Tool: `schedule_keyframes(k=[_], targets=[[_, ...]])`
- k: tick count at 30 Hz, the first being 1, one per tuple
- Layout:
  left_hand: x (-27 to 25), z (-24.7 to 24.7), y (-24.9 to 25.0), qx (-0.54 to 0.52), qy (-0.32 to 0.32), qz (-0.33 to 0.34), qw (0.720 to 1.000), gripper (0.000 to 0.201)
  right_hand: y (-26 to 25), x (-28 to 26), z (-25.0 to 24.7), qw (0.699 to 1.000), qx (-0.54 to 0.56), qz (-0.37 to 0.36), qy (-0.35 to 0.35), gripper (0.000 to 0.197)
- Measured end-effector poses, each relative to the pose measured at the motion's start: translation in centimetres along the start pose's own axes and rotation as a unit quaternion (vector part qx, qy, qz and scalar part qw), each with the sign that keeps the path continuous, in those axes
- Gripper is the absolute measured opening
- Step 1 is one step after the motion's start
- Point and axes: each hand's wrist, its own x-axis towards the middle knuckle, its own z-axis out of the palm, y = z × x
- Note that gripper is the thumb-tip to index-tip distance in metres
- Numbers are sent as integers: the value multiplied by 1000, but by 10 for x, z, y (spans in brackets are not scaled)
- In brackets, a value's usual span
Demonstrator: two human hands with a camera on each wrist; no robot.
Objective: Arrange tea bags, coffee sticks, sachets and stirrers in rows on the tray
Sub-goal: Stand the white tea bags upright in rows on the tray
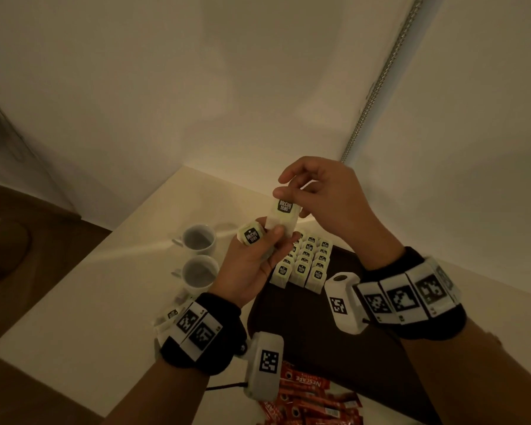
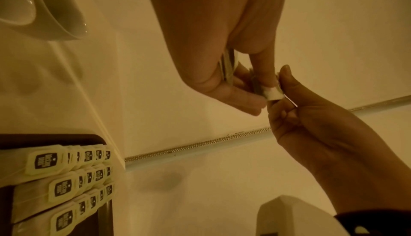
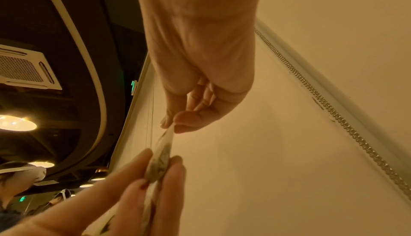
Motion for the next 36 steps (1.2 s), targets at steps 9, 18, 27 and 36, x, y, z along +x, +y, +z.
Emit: schedule_keyframes(k=[9, 18, 27, 36], targets=[[4, -9, -12, 62, 17, -6, 998, 18, 18, -7, -8, 1000, 10, 14, 0, 14], [8, -54, -2, 43, 159, -35, 986, 32, 132, -36, 1, 972, -149, 135, -124, 15], [10, -61, 10, -12, 178, -71, 981, 52, 213, -55, 35, 927, -130, 301, -180, 19], [11, -67, 7, 4, 185, -64, 981, 53, 237, -44, 43, 934, -151, 316, -70, 20]])
